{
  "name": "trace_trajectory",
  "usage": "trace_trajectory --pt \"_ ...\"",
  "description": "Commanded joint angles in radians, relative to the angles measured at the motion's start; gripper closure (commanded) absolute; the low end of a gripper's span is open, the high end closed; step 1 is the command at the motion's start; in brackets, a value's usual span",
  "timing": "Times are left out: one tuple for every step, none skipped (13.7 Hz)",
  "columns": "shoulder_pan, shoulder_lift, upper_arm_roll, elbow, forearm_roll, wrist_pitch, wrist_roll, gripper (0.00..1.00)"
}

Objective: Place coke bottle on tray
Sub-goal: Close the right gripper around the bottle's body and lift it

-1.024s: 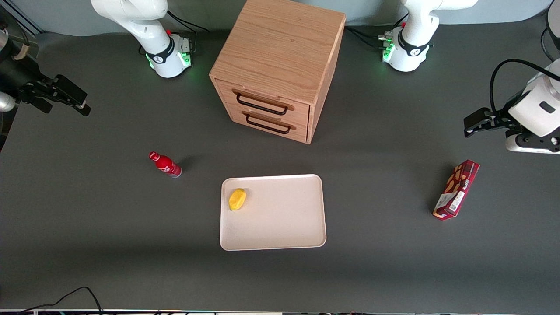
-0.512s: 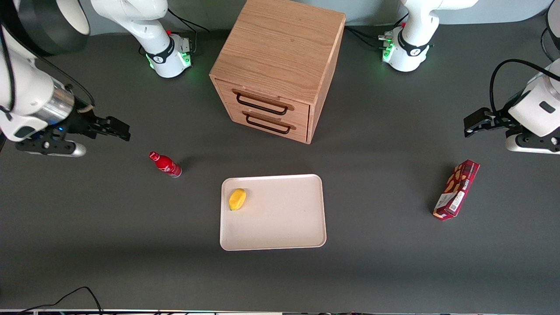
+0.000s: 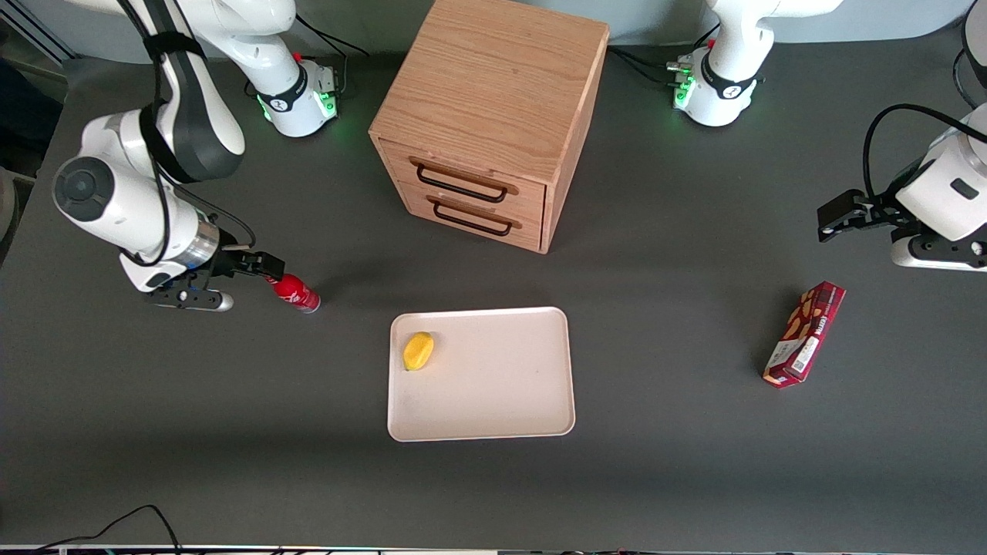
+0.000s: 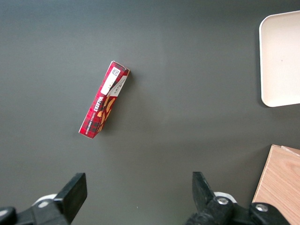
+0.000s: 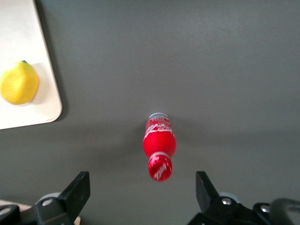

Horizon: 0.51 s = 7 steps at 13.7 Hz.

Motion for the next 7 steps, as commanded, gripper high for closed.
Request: trace_trajectory --pt "-0.005 0.02 0.0 -0.07 0.018 0.106 0.008 0.0" --pt "-0.005 0.03 0.0 -0.081 0.018 0.116 0.008 0.0" --pt "-0.007 0.037 0.0 -0.089 0.018 0.128 0.008 0.0" --pt "-0.007 0.039 0.0 -0.107 0.018 0.145 0.008 0.0" --pt "-0.007 0.042 0.0 -0.121 0.018 0.168 0.008 0.0" --pt "-0.007 0.047 0.0 -0.124 0.018 0.169 0.008 0.0" --pt "-0.007 0.05 0.0 -0.124 0.018 0.166 0.008 0.16"
